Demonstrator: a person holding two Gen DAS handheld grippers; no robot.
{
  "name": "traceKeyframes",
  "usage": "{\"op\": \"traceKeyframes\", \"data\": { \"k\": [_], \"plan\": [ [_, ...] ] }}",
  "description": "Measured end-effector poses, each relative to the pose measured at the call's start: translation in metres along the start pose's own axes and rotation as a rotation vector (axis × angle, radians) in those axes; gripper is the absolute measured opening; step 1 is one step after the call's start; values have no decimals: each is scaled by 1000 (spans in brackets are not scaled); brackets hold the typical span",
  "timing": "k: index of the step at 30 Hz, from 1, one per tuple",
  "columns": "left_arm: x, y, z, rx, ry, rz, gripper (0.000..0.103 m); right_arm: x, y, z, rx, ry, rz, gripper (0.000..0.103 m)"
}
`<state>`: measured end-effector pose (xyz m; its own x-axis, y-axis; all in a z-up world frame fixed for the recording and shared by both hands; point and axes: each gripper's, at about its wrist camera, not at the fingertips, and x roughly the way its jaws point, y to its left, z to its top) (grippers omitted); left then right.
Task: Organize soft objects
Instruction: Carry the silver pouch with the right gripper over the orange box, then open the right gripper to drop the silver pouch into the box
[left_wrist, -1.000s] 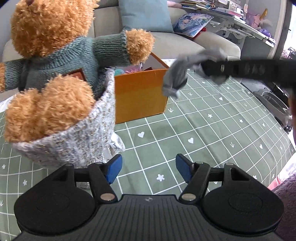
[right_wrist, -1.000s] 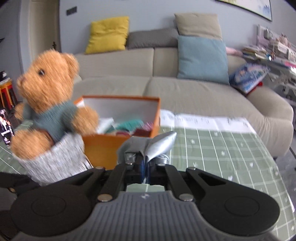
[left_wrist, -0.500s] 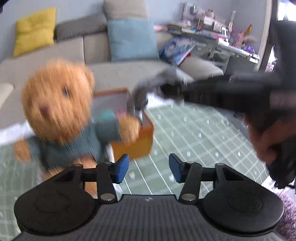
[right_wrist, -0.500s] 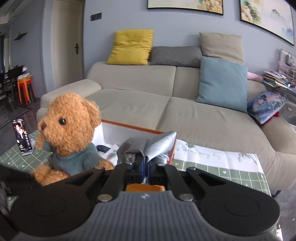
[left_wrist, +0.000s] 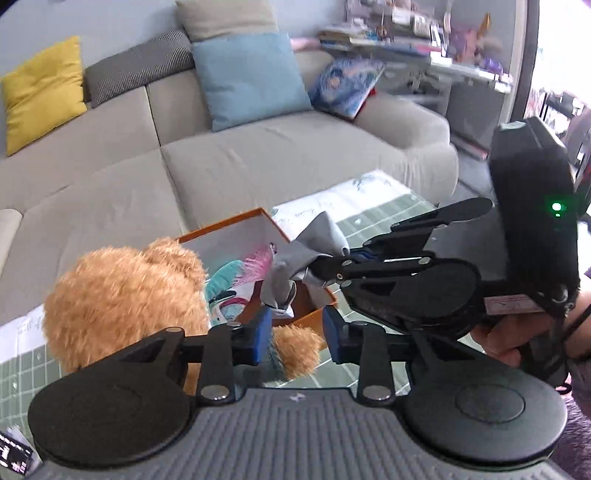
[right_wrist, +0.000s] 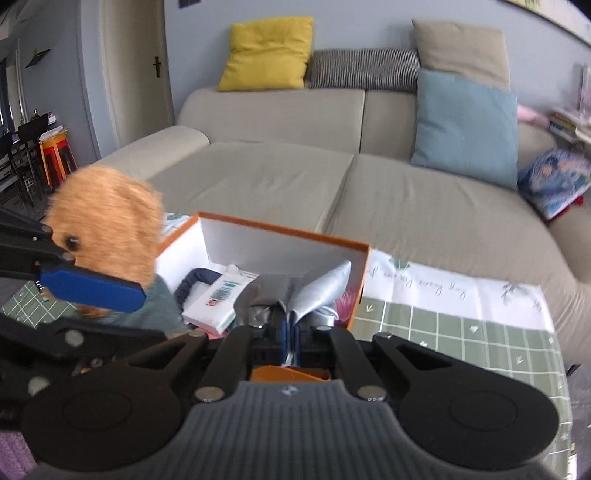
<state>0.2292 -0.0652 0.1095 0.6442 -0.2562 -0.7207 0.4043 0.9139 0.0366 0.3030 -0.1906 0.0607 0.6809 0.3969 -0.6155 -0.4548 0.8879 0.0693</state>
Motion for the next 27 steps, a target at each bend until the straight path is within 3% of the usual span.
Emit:
{"op": "traceKeyframes", "data": {
  "k": [5, 7, 9, 14, 18, 27],
  "plan": [
    [27, -3, 11, 55, 67, 39, 37, 35, -14, 1, 37, 56, 58, 4],
    [35, -6, 12, 97, 100, 61, 36, 46, -16, 2, 34, 82, 70, 8],
    [43, -10, 14, 133, 125, 82, 36, 55, -19, 1, 32, 103, 92, 20],
    [56, -18, 18, 175, 169, 98, 36, 74, -30, -4, 52, 121, 125, 23],
    [60, -19, 16, 189, 184, 102, 36, 71, -38, -7, 108, 103, 147, 35],
    [43, -18, 18, 171, 138, 96, 36, 34, -34, 9, 67, 40, 97, 38]
  ]
}}
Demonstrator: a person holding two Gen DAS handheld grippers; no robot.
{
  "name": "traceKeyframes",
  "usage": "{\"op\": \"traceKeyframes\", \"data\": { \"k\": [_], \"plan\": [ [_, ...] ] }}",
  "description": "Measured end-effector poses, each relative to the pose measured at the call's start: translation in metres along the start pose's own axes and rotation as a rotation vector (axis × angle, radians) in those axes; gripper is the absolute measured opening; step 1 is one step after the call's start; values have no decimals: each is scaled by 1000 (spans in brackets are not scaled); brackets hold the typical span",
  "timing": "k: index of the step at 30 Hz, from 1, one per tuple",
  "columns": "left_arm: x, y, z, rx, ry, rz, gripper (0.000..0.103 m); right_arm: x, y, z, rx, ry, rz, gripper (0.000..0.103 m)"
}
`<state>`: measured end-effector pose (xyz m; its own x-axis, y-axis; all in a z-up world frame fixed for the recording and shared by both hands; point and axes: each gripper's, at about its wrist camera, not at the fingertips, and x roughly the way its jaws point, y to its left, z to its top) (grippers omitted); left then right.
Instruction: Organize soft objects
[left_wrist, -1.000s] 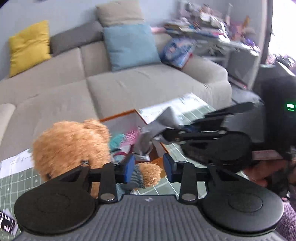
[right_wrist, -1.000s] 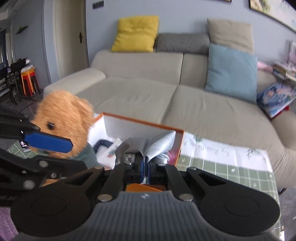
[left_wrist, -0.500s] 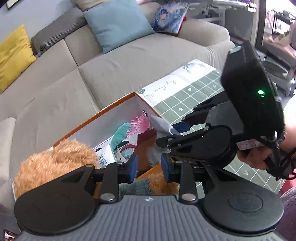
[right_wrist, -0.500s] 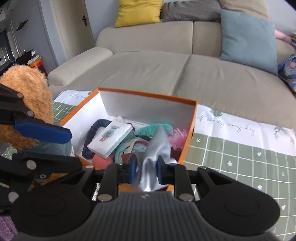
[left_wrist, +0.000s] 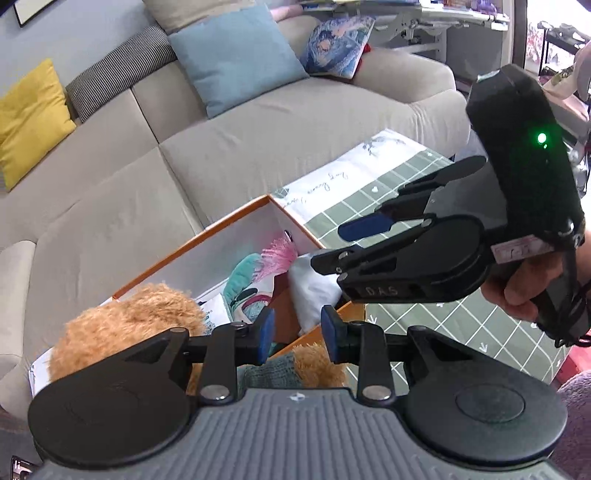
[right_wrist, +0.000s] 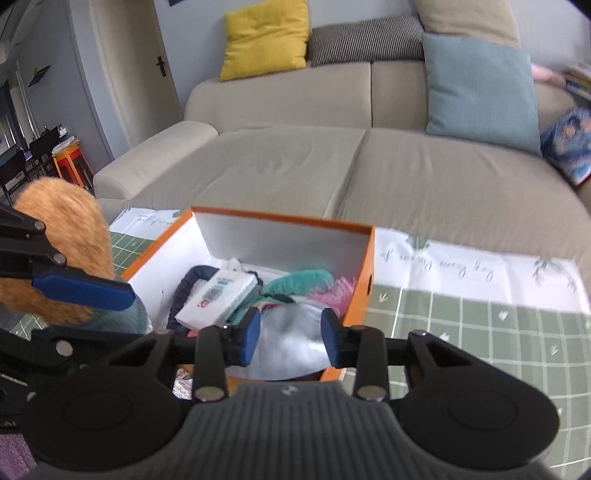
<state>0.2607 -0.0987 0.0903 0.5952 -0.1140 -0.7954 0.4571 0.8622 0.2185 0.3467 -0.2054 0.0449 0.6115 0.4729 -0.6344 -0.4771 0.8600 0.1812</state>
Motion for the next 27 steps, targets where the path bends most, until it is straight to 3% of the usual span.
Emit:
{"op": "traceKeyframes", "data": {
  "k": [13, 19, 27],
  "plan": [
    [-82, -7, -22, -17, -136, 13, 37, -109, 45, 6, -81, -146, -95, 40],
    [-117, -10, -44, -34, -226, 9, 38, -159, 75, -15, -77, -234, -137, 42],
    [-156, -8, -95, -110, -393, 8, 38, -213, 119, -69, -56, -356, -229, 47]
  ]
}}
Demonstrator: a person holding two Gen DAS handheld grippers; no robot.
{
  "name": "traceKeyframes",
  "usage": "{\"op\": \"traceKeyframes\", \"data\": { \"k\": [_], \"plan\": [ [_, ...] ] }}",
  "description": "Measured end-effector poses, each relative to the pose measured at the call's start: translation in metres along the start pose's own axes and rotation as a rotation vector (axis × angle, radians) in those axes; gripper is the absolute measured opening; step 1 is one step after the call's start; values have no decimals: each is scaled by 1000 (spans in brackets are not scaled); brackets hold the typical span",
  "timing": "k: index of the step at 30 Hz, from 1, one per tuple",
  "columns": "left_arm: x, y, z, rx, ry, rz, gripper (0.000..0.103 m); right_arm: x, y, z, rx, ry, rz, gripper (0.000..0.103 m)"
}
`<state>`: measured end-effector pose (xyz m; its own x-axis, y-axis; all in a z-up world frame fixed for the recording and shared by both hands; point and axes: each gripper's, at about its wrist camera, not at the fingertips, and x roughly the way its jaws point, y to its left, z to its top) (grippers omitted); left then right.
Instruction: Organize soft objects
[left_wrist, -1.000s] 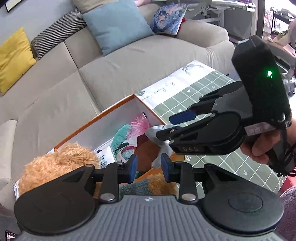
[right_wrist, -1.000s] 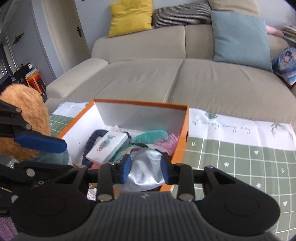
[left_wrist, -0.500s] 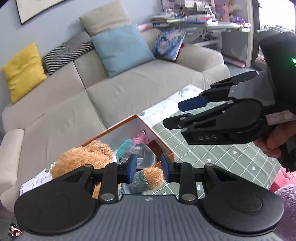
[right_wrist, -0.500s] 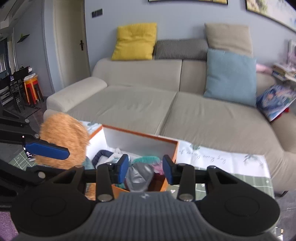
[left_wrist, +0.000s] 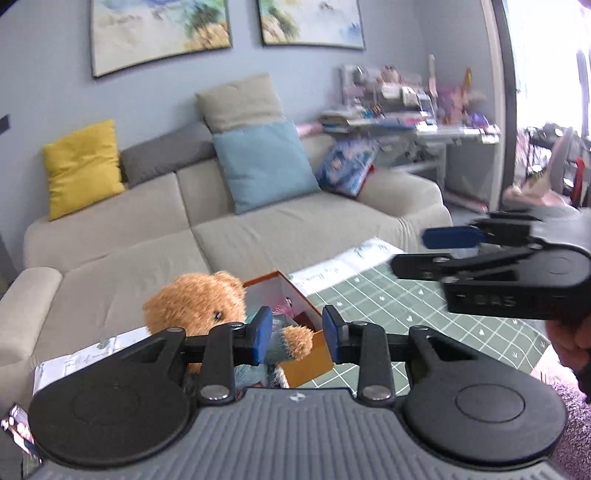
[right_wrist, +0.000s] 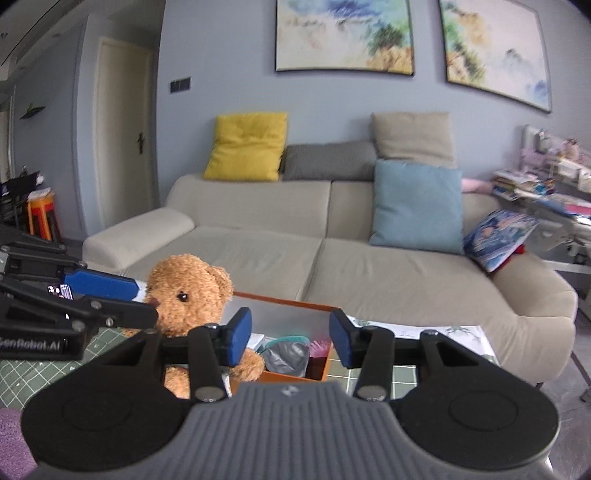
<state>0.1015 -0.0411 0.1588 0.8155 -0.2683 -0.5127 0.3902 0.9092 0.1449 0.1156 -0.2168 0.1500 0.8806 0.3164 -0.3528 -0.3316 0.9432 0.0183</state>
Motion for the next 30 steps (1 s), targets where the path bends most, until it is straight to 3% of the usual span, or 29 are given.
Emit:
{"op": "traceKeyframes", "data": {
  "k": [8, 12, 14, 16, 18, 19, 25, 28, 30],
  "plan": [
    [-27, 4, -59, -113, -93, 45, 43, -52, 36, -52, 90, -30, -102, 52],
    [-25, 2, -95, -167, -42, 94, 44, -53, 57, -81, 93, 31, -134, 52],
    [-23, 1, -114, -208, -8, 131, 50, -56, 65, -97, 92, 59, -157, 53],
    [-22, -2, -133, -241, 1, 177, 59, -59, 73, -113, 100, 64, -172, 59],
    [-21, -9, -150, -257, 3, 217, 67, -61, 82, -128, 93, 47, -185, 75],
    [-20, -11, -159, -262, 4, 231, 74, -62, 85, -136, 78, 36, -187, 77],
    [-21, -22, -191, -273, -22, 245, 89, -50, 96, -167, 69, 52, -163, 90],
    [-18, -25, -195, -270, -17, 287, 90, -44, 95, -171, 63, 70, -193, 91],
    [-13, -24, -197, -281, 8, 274, 90, -40, 92, -173, 75, 86, -198, 92]
  ]
}}
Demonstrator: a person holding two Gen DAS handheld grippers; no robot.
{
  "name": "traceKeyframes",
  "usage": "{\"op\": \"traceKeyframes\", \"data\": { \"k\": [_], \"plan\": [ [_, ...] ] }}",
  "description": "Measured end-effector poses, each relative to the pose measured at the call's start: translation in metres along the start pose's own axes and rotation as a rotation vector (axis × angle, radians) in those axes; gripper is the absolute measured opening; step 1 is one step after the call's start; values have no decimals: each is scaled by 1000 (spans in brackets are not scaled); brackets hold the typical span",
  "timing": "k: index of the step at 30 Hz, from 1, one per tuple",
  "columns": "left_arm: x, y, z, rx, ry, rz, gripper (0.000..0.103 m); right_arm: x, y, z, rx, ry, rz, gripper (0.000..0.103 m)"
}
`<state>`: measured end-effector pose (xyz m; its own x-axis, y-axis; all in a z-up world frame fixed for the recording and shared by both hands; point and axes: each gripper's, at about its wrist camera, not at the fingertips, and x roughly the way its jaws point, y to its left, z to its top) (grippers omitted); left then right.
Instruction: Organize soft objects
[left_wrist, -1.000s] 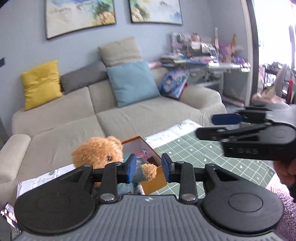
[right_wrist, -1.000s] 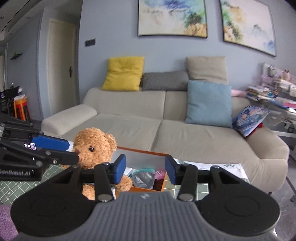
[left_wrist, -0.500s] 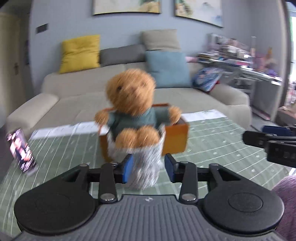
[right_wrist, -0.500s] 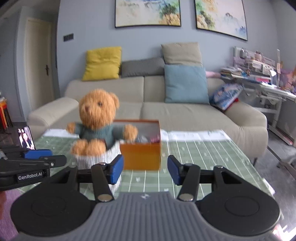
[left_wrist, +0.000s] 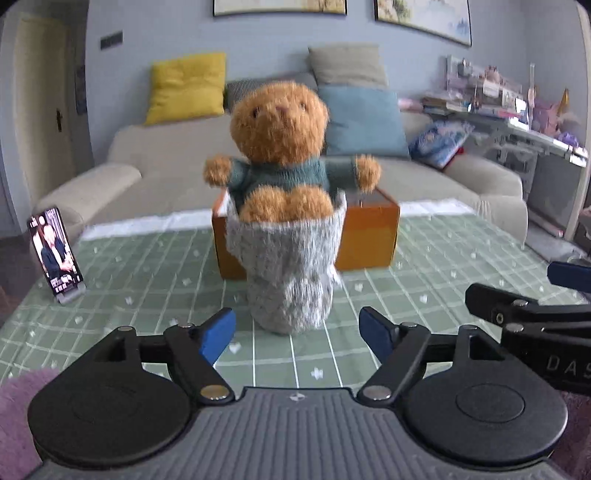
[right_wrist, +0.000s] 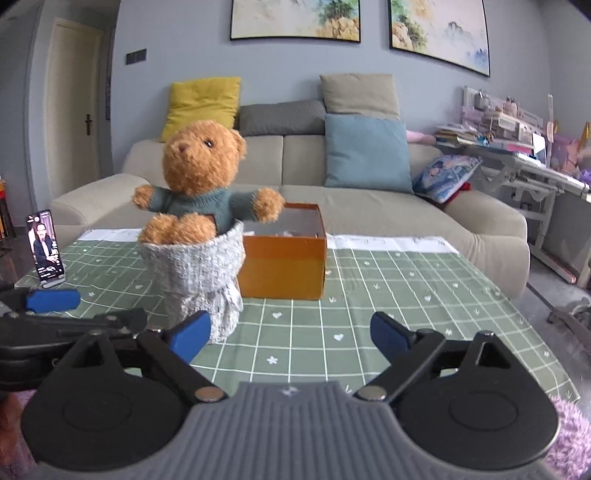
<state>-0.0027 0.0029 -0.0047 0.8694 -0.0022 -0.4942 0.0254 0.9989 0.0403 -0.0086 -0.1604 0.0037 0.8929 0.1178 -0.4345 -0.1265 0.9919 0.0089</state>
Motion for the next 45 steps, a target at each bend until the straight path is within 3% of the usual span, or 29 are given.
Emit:
{"op": "traceKeyframes", "data": {
  "k": [7, 16, 45],
  "plan": [
    [20, -5, -8, 15, 128, 29, 90, 22, -8, -7, 27, 111, -56, 92],
    [30, -3, -13, 3, 201, 31, 90, 26, -12, -9, 46, 125, -61, 93],
    [29, -5, -14, 0, 206, 21, 90, 24, -9, -8, 51, 108, -66, 93]
  ]
}}
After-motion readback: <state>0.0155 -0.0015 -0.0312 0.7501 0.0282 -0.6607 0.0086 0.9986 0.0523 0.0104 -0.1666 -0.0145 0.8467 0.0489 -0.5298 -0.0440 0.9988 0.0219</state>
